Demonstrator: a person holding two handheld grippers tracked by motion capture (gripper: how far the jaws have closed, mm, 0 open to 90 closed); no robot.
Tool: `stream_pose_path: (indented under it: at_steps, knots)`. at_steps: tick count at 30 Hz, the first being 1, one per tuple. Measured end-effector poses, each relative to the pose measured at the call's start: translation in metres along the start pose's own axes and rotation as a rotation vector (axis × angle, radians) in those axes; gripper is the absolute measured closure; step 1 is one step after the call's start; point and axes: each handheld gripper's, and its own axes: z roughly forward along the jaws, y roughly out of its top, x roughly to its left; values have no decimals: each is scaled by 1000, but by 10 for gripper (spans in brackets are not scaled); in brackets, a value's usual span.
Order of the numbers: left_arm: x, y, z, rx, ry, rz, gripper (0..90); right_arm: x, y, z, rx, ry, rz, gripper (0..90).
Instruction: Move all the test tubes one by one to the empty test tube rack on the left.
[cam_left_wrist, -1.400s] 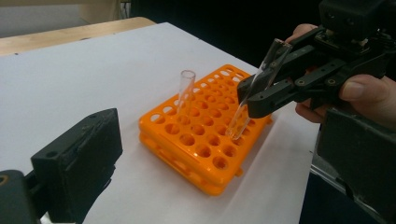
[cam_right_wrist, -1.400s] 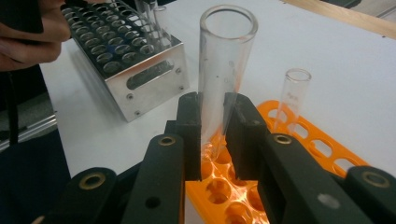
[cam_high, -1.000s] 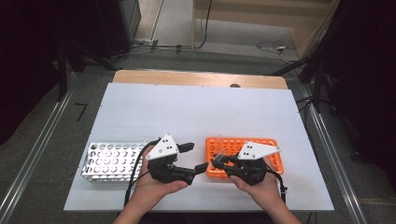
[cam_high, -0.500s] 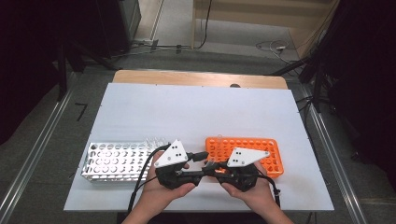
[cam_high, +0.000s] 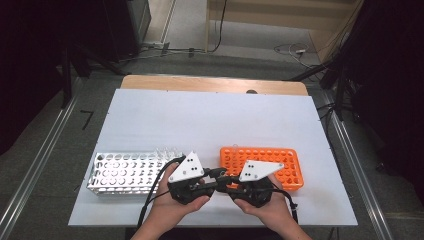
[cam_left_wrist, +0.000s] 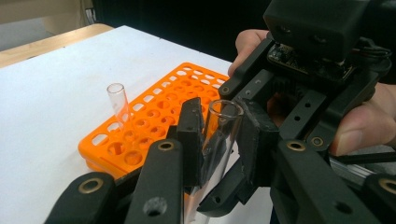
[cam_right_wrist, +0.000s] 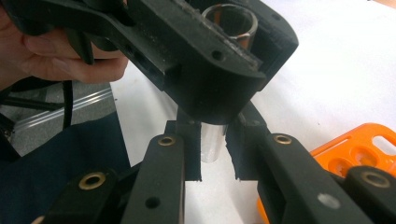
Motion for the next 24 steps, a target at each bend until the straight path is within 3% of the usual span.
stream_pose_path:
  at_steps: [4,14,18,24]
  knots:
    - [0,0,0,0,12,15,740,0,0,0,1,5,5,736]
    - [2,1,-5,-12,19,5,761,-1,0,0,-12,17,9,723]
    - [4,1,-7,-13,30,8,762,-1,-1,-1,-8,21,1,629]
    - [9,2,-12,-29,41,-2,761,-2,-1,-3,-25,23,4,403]
